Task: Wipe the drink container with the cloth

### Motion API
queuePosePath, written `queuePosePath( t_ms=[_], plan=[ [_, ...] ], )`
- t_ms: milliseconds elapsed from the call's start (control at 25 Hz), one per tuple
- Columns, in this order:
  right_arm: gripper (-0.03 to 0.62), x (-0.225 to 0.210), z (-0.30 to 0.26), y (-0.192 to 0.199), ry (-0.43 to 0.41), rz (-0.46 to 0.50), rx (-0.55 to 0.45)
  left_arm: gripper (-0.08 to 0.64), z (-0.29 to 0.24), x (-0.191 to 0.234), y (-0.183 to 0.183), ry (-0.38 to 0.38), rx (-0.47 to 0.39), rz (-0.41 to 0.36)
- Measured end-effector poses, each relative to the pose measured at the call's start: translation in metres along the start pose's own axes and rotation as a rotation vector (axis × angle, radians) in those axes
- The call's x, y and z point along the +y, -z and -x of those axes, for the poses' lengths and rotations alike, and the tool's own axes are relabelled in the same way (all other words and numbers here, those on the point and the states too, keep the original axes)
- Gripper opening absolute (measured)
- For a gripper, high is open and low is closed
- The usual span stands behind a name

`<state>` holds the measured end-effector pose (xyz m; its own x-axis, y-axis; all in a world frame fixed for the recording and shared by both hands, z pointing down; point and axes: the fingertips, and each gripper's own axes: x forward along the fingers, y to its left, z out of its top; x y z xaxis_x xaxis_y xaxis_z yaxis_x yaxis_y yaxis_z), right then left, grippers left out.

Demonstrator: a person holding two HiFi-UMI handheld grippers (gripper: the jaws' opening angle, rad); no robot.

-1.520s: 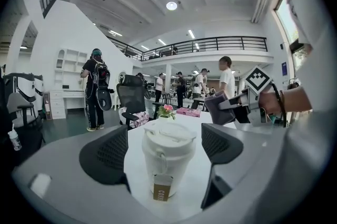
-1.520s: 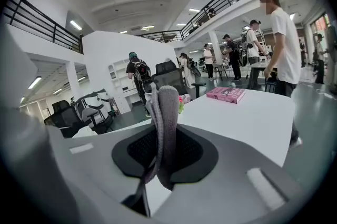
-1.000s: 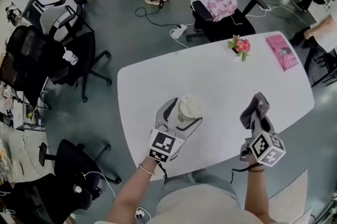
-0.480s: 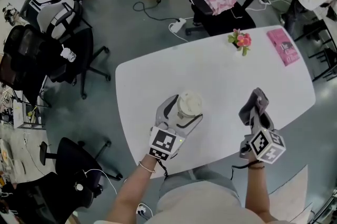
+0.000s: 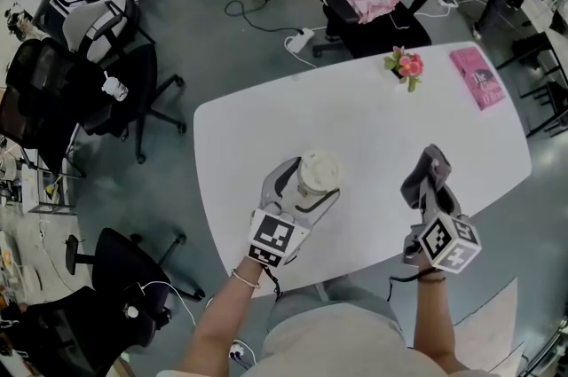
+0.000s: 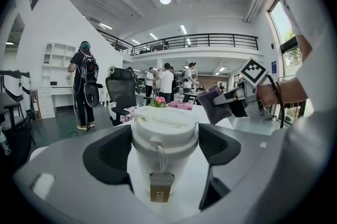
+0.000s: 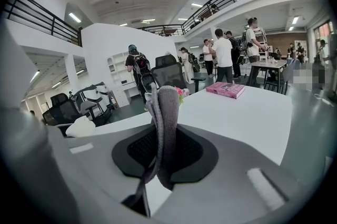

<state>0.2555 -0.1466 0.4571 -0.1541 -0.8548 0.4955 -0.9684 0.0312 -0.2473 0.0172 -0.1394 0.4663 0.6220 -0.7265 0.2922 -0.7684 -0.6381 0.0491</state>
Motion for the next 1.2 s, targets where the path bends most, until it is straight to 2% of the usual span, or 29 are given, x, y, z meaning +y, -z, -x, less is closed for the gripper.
queuePosePath(
  t_ms=[400, 680, 960, 1200],
  plan=[
    [0.072, 0.005, 0.005, -0.006, -0.019, 0.043, 0.006, 0.397, -0.001, 0.000, 0.000, -0.002, -0.005, -0.005],
    [0.072, 0.010, 0.008, -0.019, -0.003, 0.114, 0.006, 0.397, -0.002, -0.001, 0.000, -0.002, -0.009, -0.004],
    [0.072, 0.039, 0.012, -0.037, -0.121, 0.159, 0.016, 0.397, -0.002, -0.001, 0.001, -0.003, -0.025, -0.003],
    [0.072, 0.078, 0.013, -0.048, -0.237, 0.300, 0.047, 0.397, -0.004, 0.000, 0.001, -0.003, -0.031, -0.004]
  ],
)
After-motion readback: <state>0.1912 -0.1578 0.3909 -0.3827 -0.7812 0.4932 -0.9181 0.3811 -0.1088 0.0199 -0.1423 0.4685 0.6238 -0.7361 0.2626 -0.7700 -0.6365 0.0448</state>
